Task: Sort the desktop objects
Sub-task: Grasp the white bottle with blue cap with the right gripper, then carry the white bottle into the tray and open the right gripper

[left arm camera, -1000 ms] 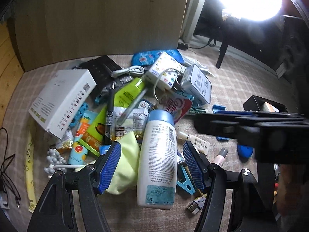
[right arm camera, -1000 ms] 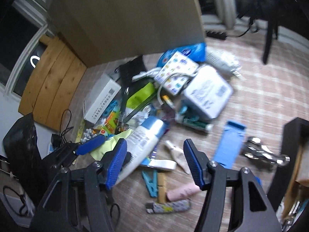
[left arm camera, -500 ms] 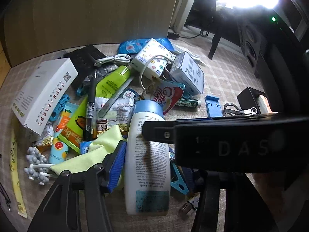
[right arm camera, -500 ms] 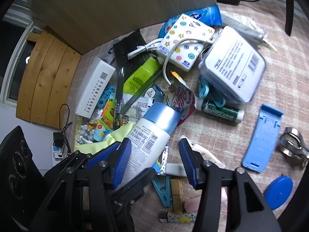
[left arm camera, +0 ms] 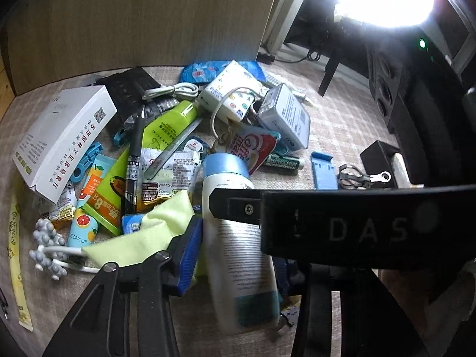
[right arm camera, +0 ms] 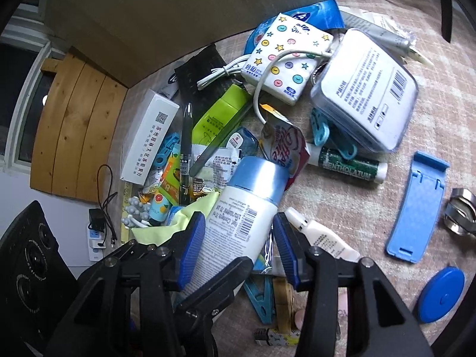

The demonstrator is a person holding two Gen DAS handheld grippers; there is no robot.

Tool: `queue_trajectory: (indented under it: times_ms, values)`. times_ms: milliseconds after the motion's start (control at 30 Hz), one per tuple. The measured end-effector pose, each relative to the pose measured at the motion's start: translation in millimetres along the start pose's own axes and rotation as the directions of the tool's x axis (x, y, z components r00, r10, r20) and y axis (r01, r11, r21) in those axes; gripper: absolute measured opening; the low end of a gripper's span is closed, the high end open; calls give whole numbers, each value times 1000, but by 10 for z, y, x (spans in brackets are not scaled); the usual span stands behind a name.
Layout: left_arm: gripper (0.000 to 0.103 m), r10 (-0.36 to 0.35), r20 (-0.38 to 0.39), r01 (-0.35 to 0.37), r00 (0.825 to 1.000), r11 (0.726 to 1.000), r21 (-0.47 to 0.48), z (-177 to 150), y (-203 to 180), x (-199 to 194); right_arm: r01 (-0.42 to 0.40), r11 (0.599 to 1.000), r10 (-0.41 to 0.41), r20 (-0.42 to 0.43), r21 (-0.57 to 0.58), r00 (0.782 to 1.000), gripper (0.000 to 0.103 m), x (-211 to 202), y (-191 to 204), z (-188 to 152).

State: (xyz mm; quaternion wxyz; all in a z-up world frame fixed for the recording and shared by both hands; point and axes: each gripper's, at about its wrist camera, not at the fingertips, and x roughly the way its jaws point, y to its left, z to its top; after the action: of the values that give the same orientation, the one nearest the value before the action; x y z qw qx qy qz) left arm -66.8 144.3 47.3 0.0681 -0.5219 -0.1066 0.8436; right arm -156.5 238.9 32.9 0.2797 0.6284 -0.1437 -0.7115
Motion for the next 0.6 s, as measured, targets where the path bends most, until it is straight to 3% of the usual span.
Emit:
queue_trajectory:
  times_ms: [67, 200, 333, 500, 600]
  values:
    - [34, -12, 11, 12, 1000, 1000, -2, 16, -19, -49, -8, 1000, 8, 8, 1, 1000, 45, -43, -2, -16]
    - [33, 2, 17, -3, 1000, 999, 43, 48, -143, -48, -10, 1000, 11, 25, -25, 1000, 33, -148, 40, -54]
    - [40, -4, -14, 5, 1000, 1000, 16, 51, -113, 36, 4, 1000, -3, 23, -28, 1000, 33, -121, 33, -41]
    - [44, -9, -34, 9, 999, 1000, -1, -14, -60, 127, -3, 1000, 3, -21, -29, 1000, 46, -9, -13, -54]
    - [41, -17, -45, 16, 999, 1000, -25, -22, -24, 182, -2, 1000, 1, -42, -31, 999, 49, 88, -24, -69]
